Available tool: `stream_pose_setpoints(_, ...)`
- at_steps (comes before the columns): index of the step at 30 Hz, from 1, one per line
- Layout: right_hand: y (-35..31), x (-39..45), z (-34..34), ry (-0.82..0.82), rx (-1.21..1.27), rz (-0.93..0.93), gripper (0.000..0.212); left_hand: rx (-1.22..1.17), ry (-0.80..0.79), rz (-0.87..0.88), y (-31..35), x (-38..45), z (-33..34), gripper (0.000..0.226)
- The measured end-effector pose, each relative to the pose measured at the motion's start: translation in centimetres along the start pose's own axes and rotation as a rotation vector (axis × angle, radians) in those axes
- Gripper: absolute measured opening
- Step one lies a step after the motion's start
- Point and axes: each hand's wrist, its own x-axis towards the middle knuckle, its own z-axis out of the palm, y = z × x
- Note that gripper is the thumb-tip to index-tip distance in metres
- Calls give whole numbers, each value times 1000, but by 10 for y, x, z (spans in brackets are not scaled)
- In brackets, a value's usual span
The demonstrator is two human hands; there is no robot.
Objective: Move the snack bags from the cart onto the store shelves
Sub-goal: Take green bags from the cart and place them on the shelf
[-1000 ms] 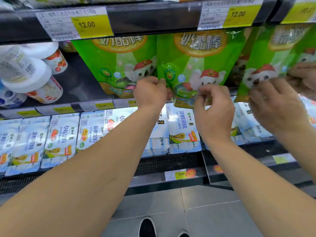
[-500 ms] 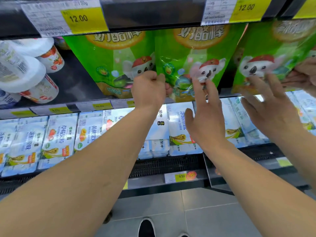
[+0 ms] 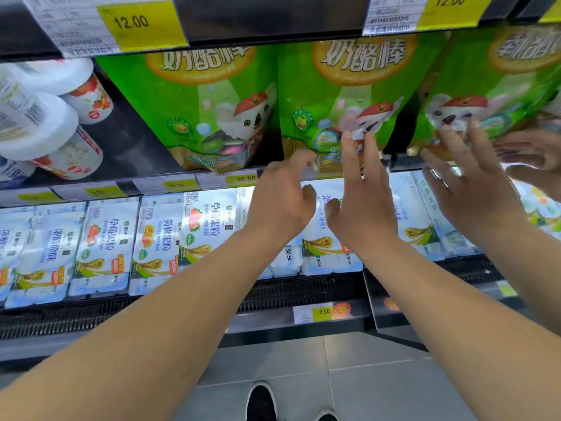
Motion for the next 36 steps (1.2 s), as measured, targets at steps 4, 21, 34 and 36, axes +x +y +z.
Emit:
stream_pose_setpoints(4,7,11,7,1,24,-18,101,92,-72,-48,7,9,-4,53)
stream_pose_setpoints(21,11,35,-10,-160,-7,10,100,169,-230,-134,-4,23,-5,58)
stream_pose_setpoints(34,19,3,-5,-68,-16,42,78,209,-212,-108,2,15,-2,58)
stream_pose_setpoints(36,18,7,-3,-56,-29,39,79,231,-256,-133,1,18,-1,65)
